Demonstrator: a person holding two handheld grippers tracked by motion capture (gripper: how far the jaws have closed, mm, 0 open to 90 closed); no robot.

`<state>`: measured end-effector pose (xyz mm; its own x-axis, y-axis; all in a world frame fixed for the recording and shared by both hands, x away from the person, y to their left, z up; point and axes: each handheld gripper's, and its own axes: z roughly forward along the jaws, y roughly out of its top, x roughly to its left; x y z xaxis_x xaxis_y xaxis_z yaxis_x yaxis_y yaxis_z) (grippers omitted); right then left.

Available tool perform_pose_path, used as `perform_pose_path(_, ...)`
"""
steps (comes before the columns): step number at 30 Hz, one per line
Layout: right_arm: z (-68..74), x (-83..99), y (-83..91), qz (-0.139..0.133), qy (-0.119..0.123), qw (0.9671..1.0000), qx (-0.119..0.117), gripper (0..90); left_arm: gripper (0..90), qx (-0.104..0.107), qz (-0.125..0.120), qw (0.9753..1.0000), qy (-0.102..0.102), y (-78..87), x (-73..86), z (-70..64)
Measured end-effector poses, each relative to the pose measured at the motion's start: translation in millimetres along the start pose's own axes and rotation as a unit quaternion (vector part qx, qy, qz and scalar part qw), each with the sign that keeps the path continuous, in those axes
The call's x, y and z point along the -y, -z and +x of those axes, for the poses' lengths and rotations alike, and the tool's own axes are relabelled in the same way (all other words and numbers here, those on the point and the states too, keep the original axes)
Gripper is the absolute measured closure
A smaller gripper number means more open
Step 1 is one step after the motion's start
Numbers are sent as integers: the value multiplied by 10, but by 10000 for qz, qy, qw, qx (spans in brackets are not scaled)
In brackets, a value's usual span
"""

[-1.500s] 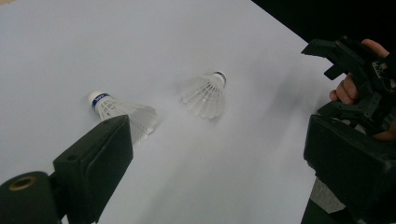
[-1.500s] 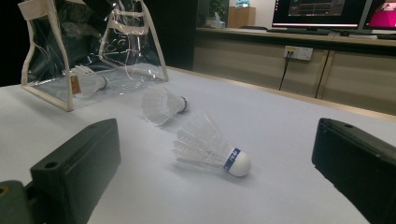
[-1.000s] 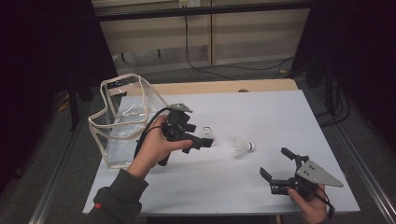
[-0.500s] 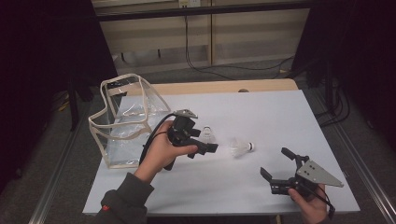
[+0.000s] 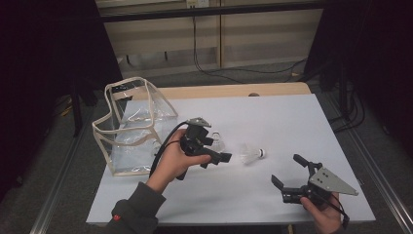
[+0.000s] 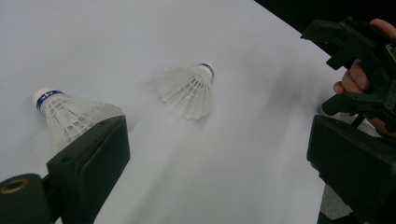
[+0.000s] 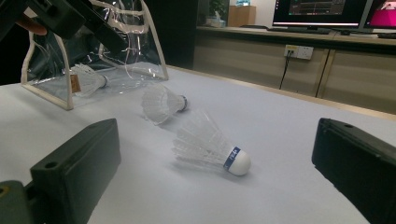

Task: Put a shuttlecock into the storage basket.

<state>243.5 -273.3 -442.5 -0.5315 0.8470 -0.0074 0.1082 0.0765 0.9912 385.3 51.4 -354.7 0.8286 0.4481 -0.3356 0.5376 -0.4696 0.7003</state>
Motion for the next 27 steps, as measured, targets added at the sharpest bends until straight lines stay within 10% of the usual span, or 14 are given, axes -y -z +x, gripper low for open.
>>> perform_pose_path(27,0,-1,1,-3,7,10000,-1,14,66,58,111,9998,-169,-262,67,-39)
